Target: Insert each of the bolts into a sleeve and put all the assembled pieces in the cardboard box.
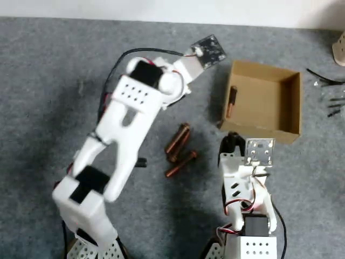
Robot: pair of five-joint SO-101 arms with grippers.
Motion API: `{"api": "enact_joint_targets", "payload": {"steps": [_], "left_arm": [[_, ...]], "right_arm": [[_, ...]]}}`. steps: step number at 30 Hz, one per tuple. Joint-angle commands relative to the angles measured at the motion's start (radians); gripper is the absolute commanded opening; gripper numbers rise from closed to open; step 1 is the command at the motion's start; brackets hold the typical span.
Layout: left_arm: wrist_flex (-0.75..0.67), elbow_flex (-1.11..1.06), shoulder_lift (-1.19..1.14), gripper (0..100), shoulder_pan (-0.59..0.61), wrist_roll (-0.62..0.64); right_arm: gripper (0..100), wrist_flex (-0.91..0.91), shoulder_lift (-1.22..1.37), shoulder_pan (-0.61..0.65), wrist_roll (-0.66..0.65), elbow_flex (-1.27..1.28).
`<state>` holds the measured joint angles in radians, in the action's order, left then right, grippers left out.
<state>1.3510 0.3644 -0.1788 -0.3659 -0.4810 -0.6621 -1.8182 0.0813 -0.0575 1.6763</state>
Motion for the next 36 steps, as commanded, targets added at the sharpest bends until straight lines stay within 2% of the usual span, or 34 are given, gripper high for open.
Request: {"api": "enact_joint_targets", "payload": {"steps": [1,9,18,26,33,36], "left_arm": [[-0.008,-0.128,0.220,1,-0.013,0.025],[-0.279,-0.690,0.700,1,-0.015,0.035],[-0.710,-1.313,1.124,1,-0.018,0.276],[-0.891,-1.557,1.388,1,-0.018,0.282],[-1.083,-1.701,1.515,1,-0.016,0.282],[-1.212,-1.768,1.563,1,-0.018,0.282]], "right_arm": [[0.5,0.025,-0.021,-0.019,-0.014,0.127],[0.5,0.024,-0.021,-0.015,-0.014,0.127],[0.5,0.027,-0.021,-0.012,-0.014,0.127],[0.5,0.102,-0.021,0.148,-0.014,0.128],[0.5,0.208,-0.021,0.208,-0.014,0.128],[0.5,0.222,-0.021,0.242,-0.014,0.128]]}}
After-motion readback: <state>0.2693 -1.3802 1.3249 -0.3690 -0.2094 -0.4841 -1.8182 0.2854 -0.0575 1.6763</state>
